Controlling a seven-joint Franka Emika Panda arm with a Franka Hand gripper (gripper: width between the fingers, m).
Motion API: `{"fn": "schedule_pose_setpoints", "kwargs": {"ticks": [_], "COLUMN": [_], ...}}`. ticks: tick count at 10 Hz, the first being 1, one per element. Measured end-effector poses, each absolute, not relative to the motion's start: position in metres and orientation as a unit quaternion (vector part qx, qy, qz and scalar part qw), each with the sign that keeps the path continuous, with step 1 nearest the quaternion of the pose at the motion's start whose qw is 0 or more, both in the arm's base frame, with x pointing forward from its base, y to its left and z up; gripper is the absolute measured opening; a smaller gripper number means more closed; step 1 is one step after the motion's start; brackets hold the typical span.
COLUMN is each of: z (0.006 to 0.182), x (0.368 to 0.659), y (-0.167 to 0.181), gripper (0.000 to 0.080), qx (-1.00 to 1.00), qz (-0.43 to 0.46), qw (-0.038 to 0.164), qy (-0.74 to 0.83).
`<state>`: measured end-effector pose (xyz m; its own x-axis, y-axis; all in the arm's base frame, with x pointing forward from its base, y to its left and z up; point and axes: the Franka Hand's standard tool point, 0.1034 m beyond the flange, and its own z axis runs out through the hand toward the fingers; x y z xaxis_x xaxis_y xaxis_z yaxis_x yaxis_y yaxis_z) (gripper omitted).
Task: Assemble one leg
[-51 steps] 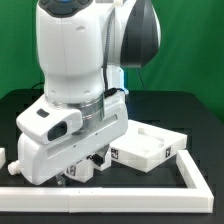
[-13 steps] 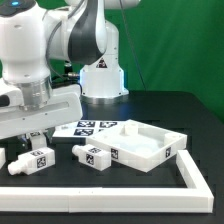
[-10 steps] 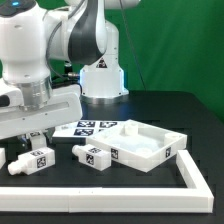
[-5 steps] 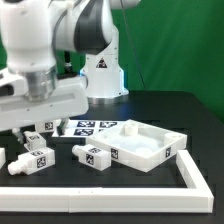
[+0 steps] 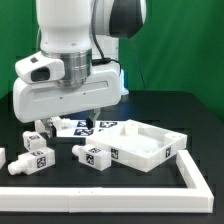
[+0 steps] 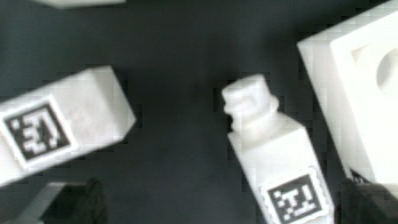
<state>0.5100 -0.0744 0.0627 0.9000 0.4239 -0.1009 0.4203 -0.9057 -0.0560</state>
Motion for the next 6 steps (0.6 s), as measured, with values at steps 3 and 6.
{"fn": "schedule_pose_setpoints", "kwargs": {"ticks": [3,6], "z": [0.060,0.044], "x": [0.514,0.526], "y": [-0.073,-0.039], "gripper": [0.0649,0.0649], "qx": [-0.970,-0.957], "qz": [0.043,0.008], "qw": [0.011,0.002], "qy": [-0.238,-0.291]}}
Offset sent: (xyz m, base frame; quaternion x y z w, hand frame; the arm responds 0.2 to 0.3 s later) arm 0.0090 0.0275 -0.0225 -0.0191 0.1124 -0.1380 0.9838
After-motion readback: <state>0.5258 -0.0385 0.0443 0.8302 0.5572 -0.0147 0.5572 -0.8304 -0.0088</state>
